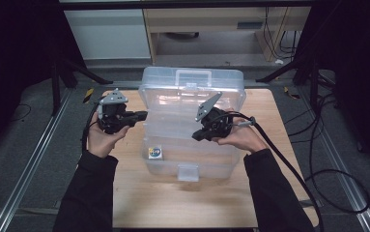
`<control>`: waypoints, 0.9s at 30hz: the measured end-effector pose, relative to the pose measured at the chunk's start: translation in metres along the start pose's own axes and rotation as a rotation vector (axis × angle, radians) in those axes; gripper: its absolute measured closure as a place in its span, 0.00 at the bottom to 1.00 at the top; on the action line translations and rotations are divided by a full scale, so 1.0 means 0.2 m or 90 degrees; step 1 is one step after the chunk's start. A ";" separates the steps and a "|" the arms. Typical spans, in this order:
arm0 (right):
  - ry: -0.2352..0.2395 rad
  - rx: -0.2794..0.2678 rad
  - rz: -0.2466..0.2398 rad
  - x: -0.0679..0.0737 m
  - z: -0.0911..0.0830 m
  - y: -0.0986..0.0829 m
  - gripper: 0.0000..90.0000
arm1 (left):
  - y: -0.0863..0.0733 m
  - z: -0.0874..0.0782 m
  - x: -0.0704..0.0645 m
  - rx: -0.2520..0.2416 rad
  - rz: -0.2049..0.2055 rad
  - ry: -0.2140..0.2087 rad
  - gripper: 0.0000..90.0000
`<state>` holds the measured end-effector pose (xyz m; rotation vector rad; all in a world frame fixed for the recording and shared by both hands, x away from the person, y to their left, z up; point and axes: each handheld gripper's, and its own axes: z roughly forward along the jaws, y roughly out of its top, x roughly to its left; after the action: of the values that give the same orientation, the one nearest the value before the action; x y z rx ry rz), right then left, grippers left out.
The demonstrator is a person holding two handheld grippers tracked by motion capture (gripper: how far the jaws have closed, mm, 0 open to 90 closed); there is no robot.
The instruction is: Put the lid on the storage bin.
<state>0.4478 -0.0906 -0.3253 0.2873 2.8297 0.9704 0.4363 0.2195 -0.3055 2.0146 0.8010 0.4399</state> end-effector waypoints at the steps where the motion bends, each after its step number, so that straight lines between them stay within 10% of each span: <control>1: -0.002 0.000 -0.002 0.00 0.00 0.00 0.98 | 0.00 0.00 0.00 -0.002 -0.001 -0.001 0.99; 27: -0.018 0.012 -0.014 0.11 0.05 -0.05 0.97 | -0.02 0.04 0.01 0.010 0.000 0.031 1.00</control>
<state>0.4263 -0.0872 -0.3417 0.2691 2.8112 0.9281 0.4404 0.2179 -0.3128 2.0253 0.8375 0.4862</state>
